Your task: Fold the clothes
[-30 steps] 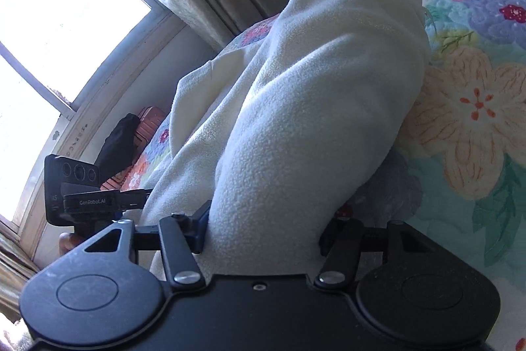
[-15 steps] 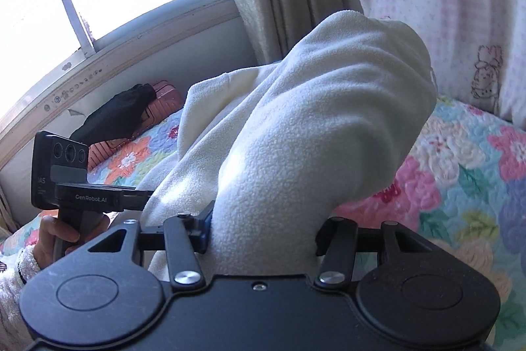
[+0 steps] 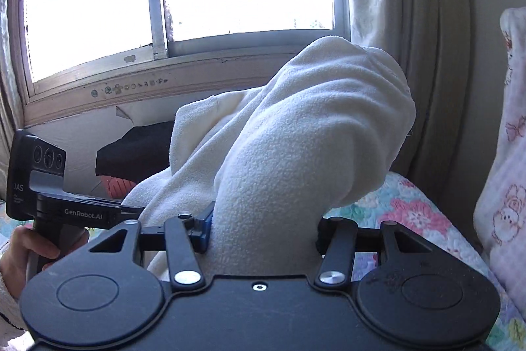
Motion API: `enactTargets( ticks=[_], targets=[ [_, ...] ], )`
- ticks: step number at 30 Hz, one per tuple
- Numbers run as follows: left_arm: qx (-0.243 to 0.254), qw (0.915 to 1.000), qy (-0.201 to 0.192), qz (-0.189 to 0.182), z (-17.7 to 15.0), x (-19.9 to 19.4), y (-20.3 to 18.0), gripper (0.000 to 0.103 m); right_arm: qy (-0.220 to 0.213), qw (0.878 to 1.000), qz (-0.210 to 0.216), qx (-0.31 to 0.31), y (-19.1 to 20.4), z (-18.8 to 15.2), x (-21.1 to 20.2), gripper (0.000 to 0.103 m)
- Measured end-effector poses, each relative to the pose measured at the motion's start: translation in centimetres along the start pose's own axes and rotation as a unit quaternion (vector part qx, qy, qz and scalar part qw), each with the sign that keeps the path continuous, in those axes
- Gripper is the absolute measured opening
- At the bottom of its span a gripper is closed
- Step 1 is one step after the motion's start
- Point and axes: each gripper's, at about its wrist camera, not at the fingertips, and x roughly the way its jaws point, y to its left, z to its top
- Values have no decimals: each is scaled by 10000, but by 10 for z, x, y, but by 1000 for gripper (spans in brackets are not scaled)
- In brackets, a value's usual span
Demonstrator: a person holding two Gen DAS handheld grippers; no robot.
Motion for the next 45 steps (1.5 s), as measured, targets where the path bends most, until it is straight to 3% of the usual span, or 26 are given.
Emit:
enactTargets(
  ticks=[3, 5, 7, 9, 11, 13, 14, 16, 18, 20, 22, 24, 27, 29, 31, 33, 34, 37, 38, 39, 41, 43, 45],
  targets=[
    [-91, 9995, -139, 264, 34, 15, 18, 35, -197, 9995, 250, -9, -18, 32, 36, 57],
    [-441, 9980, 81, 439, 49, 34, 38, 35, 160, 9985, 413, 321, -42, 39, 70, 64],
    [-870, 9932, 419, 648, 43, 64, 63, 37, 648, 9939, 516, 727, -69, 38, 108, 65],
    [-1337, 9826, 899, 923, 21, 99, 93, 38, 1138, 9855, 218, 1243, -96, 9, 143, 68],
    [-1668, 9666, 1490, 1253, -8, 135, 122, 36, 1641, 9706, -547, 1672, -110, -36, 173, 68],
    [-1748, 9582, 1796, 1382, -30, 157, 138, 40, 1869, 9559, -1303, 1855, -114, -73, 189, 68],
    [-1747, 9580, 1822, 1360, -33, 159, 141, 43, 1687, 9540, -1551, 1931, -114, -87, 186, 69],
    [-1707, 9618, 1750, 1233, -31, 157, 143, 43, 946, 9547, -1383, 2458, -114, -108, 161, 72],
    [-1623, 9652, 1720, 1120, -29, 155, 147, 43, 632, 9423, -1205, 3059, -116, -123, 140, 73],
    [-1681, 9661, 1644, 1066, -29, 152, 150, 43, 481, 9321, -1157, 3398, -112, -140, 120, 81],
    [-1930, 9652, 1167, 1325, -30, 135, 154, 46, 358, 9177, -1084, 3805, -106, -160, 105, 86],
    [-2197, 9605, 770, 1523, -27, 120, 165, 50, 303, 8955, -866, 4355, -101, -184, 99, 92],
    [-2576, 9540, 960, 1199, -22, 118, 187, 50, 527, 8730, -335, 4838, -90, -214, 107, 93],
    [-2611, 9536, 1100, 1018, -22, 117, 186, 50, 611, 8981, -606, 4313, -69, -210, 109, 93],
    [-2403, 9591, 1166, 934, -23, 119, 181, 50, 578, 9255, -935, 3624, -52, -200, 118, 93],
    [-2140, 9652, 1249, 836, -28, 121, 171, 54, 462, 9414, -1288, 3082, -42, -191, 130, 93],
    [-2036, 9674, 1249, 838, -33, 120, 166, 54, 430, 9443, -1479, 2909, -39, -188, 137, 93],
    [-1986, 9662, 1352, 933, -52, 127, 157, 54, 348, 9292, -1812, 3204, -44, -185, 154, 91],
    [-2118, 9642, 1316, 905, -58, 128, 156, 50, 277, 9279, -1854, 3222, -43, -181, 155, 70],
    [-2244, 9625, 1281, 828, -58, 128, 155, 45, 298, 9324, -1930, 3043, -39, -174, 156, 58],
    [-2420, 9600, 1249, 653, -57, 128, 149, 37, 287, 9405, -2204, 2571, -28, -151, 149, 46],
    [-2342, 9614, 1401, 364, -51, 138, 134, 36, 93, 9489, -2548, 1861, -21, -118, 138, 40],
    [-2261, 9613, 1574, 73, -45, 151, 116, 36, -144, 9489, -2850, 1345, -24, -83, 125, 33]
  ],
)
